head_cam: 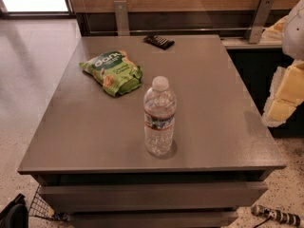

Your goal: Move water bottle near rxbar chocolate

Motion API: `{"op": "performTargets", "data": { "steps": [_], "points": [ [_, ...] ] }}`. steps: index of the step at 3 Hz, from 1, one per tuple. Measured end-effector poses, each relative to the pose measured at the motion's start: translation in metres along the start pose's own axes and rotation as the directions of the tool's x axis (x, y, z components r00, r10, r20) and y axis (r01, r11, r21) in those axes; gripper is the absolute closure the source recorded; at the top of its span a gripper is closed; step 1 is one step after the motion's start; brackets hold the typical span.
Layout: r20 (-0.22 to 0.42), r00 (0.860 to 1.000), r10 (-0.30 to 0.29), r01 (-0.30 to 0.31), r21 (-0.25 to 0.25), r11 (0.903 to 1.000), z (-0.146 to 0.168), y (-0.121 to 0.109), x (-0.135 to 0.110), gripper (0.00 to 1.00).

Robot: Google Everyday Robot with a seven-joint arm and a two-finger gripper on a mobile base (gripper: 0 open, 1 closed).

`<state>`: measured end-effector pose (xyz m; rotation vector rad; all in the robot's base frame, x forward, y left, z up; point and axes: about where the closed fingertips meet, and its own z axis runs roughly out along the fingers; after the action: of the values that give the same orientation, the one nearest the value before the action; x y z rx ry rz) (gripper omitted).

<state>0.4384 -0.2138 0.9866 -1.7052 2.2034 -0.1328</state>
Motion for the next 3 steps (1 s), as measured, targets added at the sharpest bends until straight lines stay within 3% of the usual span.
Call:
{"op": "performTargets", "data": {
  "steps": [1, 2, 3],
  "points": [
    [0.000, 1.000, 0.000, 0.000, 0.000, 1.0000, 0.000, 0.000, 0.000, 0.00],
    [0.044, 0.999, -0.014, 0.015, -0.009, 0.9999, 0.001, 0.005, -0.006, 0.00],
    [0.182, 0.982, -0.043, 0.050, -0.031, 0.9983, 0.011, 0.019, -0.019, 0.00]
  ]
}}
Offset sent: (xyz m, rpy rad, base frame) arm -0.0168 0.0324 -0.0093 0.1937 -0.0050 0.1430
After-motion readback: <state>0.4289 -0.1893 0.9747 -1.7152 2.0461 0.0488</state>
